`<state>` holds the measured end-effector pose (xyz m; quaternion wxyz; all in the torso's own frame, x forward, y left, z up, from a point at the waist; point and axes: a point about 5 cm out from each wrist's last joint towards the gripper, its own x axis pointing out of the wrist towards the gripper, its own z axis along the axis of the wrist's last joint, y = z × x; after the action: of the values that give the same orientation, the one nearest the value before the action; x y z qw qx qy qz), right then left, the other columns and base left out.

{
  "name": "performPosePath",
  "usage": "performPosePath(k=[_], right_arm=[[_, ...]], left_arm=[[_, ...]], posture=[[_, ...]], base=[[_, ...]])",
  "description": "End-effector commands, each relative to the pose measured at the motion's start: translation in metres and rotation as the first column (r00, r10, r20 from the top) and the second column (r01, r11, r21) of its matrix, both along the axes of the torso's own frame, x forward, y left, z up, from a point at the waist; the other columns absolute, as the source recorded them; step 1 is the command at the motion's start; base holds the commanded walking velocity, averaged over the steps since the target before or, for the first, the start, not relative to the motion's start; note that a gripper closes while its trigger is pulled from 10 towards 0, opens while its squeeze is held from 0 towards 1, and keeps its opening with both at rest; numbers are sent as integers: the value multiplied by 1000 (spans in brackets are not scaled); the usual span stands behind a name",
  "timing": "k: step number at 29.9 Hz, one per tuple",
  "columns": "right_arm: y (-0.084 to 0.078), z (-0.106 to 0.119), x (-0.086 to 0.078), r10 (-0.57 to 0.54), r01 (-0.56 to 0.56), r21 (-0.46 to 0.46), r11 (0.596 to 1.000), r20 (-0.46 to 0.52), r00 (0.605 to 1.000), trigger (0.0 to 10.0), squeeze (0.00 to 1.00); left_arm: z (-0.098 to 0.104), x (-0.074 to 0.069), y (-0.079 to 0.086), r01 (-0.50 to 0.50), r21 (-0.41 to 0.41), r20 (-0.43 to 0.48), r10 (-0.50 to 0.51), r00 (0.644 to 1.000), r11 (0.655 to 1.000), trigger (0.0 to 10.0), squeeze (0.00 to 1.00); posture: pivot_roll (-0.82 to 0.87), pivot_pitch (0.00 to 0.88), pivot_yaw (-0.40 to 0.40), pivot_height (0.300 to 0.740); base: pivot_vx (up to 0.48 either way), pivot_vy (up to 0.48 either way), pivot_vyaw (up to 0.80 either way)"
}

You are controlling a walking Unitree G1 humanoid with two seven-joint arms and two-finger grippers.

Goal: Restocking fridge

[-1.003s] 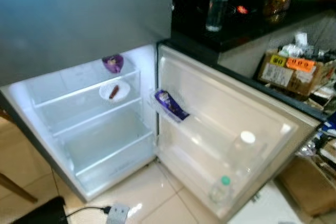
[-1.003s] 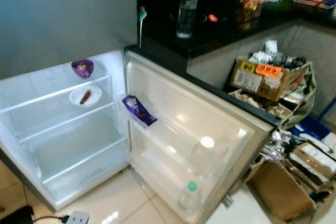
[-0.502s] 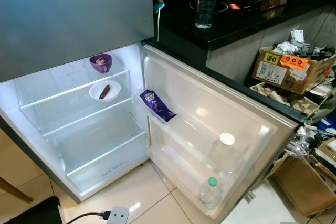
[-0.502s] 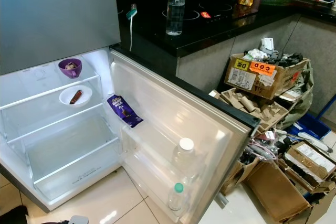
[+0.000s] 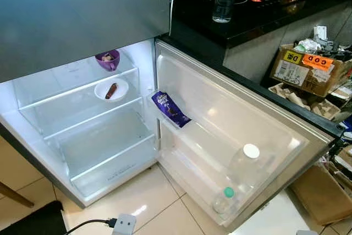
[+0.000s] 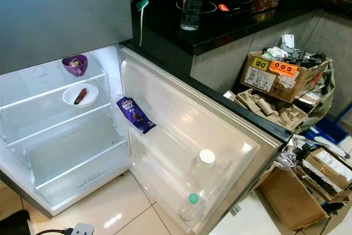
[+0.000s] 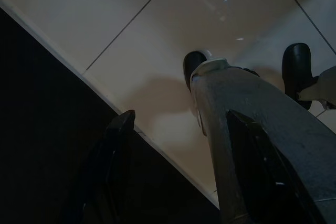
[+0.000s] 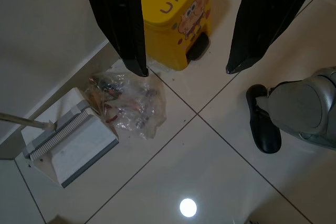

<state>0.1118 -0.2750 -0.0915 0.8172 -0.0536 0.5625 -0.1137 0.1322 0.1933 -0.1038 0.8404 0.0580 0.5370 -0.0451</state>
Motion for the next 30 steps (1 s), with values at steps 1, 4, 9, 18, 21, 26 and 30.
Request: performPosePath(k=[1,4,9,18,21,26,30], right_arm=[[-1,-1,-4,-15,15,-3,1000,-5,1000,10000,0],[-1,-1,-5,-15,15,-2,1000,-7,1000,10000,0],[-2,-1,-6,-16,16,-4,1000,-9,1000,10000,0],[-2,-1,-6,-17,17,-3,1000,-9,1000,10000,0],[-2,-1,-6,-16,16,-2,1000,-11,1000,10000,0],[-1,-2,-7,-14,14,0,1000,-14,1000,10000,0],[1,-2,-7,-13,13,2,1000,-15,1000,10000,0]], left_arm=[[-6,-17,0,13,3,-68,-13,998,1000,10000,0],[-5,-16,0,17,6,-66,-16,998,1000,10000,0],[-5,-16,0,24,12,-66,-23,998,1000,10000,0],[-5,-15,1,29,14,-66,-28,997,999,10000,0],[-5,-15,0,32,14,-66,-31,997,999,10000,0],[-5,-15,1,32,15,-69,-31,997,999,10000,0],[-5,-15,1,31,16,-69,-30,997,999,10000,0]], posture=[[-67,39,-40,740],[-66,36,-40,740],[-66,36,-40,740],[-68,33,-35,740],[-68,34,-35,740],[-68,34,-35,740],[-68,34,-35,740]], base=[[0,0,0],[0,0,0],[-100,0,0],[-264,0,0],[-295,0,0],[-292,0,0],[-286,0,0]])
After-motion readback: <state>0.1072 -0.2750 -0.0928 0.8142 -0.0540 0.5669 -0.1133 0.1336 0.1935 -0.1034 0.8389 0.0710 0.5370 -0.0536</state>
